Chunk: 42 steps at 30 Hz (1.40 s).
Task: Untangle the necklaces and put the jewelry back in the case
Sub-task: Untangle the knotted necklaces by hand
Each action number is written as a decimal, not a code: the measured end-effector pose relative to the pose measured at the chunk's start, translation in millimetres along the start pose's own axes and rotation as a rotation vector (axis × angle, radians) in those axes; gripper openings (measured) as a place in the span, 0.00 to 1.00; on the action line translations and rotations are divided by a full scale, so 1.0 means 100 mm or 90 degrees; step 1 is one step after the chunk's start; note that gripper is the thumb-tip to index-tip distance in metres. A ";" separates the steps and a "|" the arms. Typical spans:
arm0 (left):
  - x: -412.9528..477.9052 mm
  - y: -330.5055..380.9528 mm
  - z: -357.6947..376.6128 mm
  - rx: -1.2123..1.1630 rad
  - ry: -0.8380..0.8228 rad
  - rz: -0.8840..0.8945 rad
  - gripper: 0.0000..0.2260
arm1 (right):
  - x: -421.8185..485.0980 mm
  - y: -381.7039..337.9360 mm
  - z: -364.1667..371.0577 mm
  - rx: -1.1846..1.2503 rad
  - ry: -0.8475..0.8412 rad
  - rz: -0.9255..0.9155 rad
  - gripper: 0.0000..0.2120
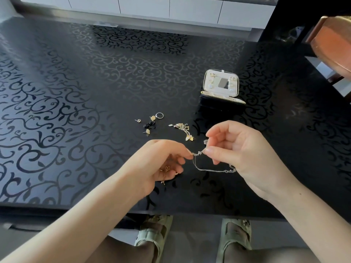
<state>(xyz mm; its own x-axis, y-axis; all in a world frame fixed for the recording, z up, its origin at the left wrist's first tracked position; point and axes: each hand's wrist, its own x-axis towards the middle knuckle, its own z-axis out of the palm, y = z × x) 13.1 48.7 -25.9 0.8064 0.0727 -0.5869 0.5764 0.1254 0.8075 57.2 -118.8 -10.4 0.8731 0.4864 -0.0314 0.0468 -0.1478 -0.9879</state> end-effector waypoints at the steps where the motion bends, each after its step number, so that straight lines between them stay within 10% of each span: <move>1: 0.00 0.00 0.00 -0.006 -0.005 -0.008 0.02 | 0.00 0.00 0.00 0.014 0.004 0.007 0.11; 13: -0.09 0.09 -0.06 -0.058 -0.110 -0.049 0.03 | 0.00 -0.04 -0.04 0.167 -0.057 -0.028 0.14; 18: -0.09 0.06 -0.07 0.064 -0.051 0.042 0.13 | -0.01 -0.02 -0.02 0.069 -0.031 0.009 0.12; 42: -0.09 0.04 0.00 0.156 -0.079 0.122 0.01 | 0.00 0.06 -0.02 -0.103 -0.032 0.085 0.07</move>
<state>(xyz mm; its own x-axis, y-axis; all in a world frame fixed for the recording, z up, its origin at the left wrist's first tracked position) 7.9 48.6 -17.3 0.9046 -0.0515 -0.4231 0.4148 -0.1212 0.9018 58.3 -121.1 -15.6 0.8517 0.4951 -0.1718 0.0133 -0.3481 -0.9374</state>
